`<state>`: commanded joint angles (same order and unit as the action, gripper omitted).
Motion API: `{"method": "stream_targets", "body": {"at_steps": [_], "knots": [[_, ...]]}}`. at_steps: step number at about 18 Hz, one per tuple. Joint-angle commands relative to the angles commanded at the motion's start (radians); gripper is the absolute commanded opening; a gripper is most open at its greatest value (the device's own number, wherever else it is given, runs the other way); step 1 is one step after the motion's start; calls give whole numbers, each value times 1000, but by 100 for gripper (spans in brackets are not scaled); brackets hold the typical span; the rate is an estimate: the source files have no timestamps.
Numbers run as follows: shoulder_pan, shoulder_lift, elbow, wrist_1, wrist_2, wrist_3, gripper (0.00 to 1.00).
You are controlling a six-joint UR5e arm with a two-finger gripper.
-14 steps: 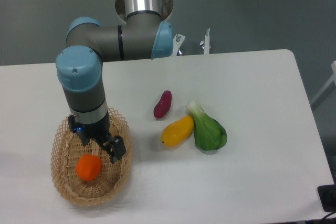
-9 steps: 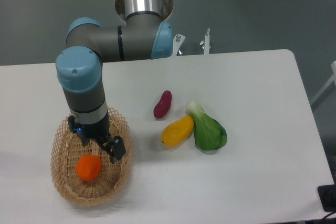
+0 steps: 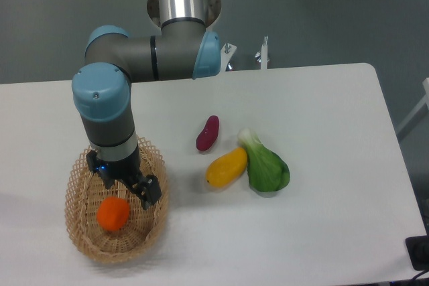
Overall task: Pick up the orange from the basket
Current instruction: 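Lower the open gripper into the wicker basket over the orange, then close the gripper around the orange inside the basket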
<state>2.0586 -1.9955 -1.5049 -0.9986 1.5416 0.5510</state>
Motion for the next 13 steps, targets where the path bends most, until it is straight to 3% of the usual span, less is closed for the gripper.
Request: {"method": "stream_targets", "body": {"at_steps": [4, 7, 13], "knots": [[-6, -25, 2, 0, -1, -107, 100], [-21, -42, -6, 31, -6, -216, 100], [-60, -89, -12, 48, 2, -217, 100]]}}
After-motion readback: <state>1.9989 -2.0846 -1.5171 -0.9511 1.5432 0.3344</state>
